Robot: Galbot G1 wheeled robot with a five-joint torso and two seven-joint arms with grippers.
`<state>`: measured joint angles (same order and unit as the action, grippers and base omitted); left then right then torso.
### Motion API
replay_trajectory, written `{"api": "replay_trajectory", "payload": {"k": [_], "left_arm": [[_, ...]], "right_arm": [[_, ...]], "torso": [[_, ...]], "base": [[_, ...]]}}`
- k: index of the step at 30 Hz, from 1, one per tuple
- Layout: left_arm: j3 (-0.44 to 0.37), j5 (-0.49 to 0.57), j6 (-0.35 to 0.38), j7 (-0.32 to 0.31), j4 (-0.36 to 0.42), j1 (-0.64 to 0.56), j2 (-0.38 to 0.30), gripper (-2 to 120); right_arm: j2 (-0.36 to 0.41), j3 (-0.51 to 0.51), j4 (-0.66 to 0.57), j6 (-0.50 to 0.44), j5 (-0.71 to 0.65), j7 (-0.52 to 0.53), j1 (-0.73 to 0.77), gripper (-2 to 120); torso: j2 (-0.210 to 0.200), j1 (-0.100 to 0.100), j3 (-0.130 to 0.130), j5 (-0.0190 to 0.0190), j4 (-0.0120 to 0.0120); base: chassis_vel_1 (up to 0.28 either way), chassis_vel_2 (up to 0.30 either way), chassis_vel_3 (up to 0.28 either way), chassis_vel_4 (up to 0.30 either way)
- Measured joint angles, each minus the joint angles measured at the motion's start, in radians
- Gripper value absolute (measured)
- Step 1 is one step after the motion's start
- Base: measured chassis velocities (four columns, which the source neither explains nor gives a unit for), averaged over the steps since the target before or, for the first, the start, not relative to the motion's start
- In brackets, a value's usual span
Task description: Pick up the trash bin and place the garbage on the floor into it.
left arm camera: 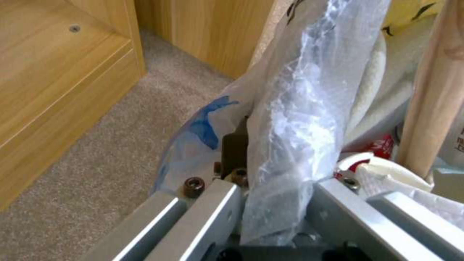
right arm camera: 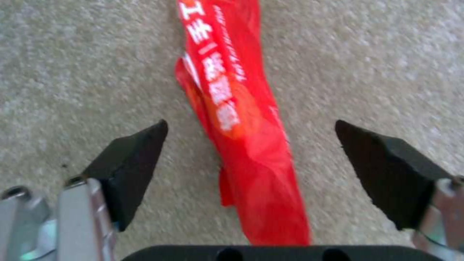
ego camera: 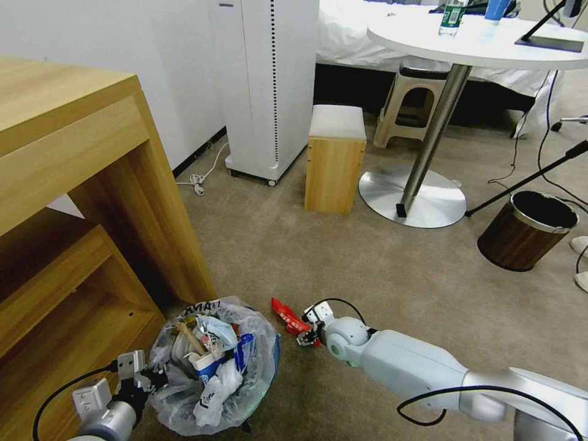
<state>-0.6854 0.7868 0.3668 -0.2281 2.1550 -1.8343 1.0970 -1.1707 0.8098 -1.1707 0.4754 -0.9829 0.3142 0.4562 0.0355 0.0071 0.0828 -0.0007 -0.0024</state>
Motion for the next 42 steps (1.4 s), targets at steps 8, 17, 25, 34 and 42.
{"api": "replay_trajectory", "payload": {"k": [8, 17, 25, 34, 42], "left_arm": [[0.001, 0.002, -0.001, 0.000, 0.002, 0.002, -0.004, 0], [0.009, 0.004, -0.002, 0.001, -0.010, 0.013, -0.005, 0], [0.015, 0.006, -0.003, 0.001, -0.014, 0.020, -0.008, 0], [0.009, 0.008, -0.006, 0.001, -0.025, 0.020, -0.014, 0], [0.005, 0.011, -0.006, 0.001, -0.034, 0.023, -0.019, 0]], "right_arm": [[-0.037, 0.013, 0.052, -0.027, 0.032, -0.005, 0.003, 60], [-0.030, 0.013, 0.067, -0.044, 0.059, -0.007, 0.019, 26], [-0.023, 0.011, 0.072, -0.063, 0.072, -0.002, 0.030, 2], [0.081, -0.052, -0.052, -0.082, 0.031, 0.019, 0.035, 1], [0.194, -0.092, -0.211, -0.194, -0.001, -0.005, 0.031, 1]], "torso": [[0.000, 0.000, 0.000, 0.0001, 0.0000], [0.000, 0.000, 0.000, 0.0001, -0.0002], [0.000, 0.000, 0.000, 0.0001, -0.0001], [0.000, 0.000, 0.000, -0.0001, -0.0001], [0.000, 0.000, 0.000, 0.0003, -0.0002]], "base": [[0.000, 0.000, 0.000, 0.000], [0.000, 0.000, 0.000, 0.000], [0.000, 0.000, 0.000, 0.000], [0.000, 0.000, 0.000, 0.000], [0.000, 0.000, 0.000, 0.000]]}}
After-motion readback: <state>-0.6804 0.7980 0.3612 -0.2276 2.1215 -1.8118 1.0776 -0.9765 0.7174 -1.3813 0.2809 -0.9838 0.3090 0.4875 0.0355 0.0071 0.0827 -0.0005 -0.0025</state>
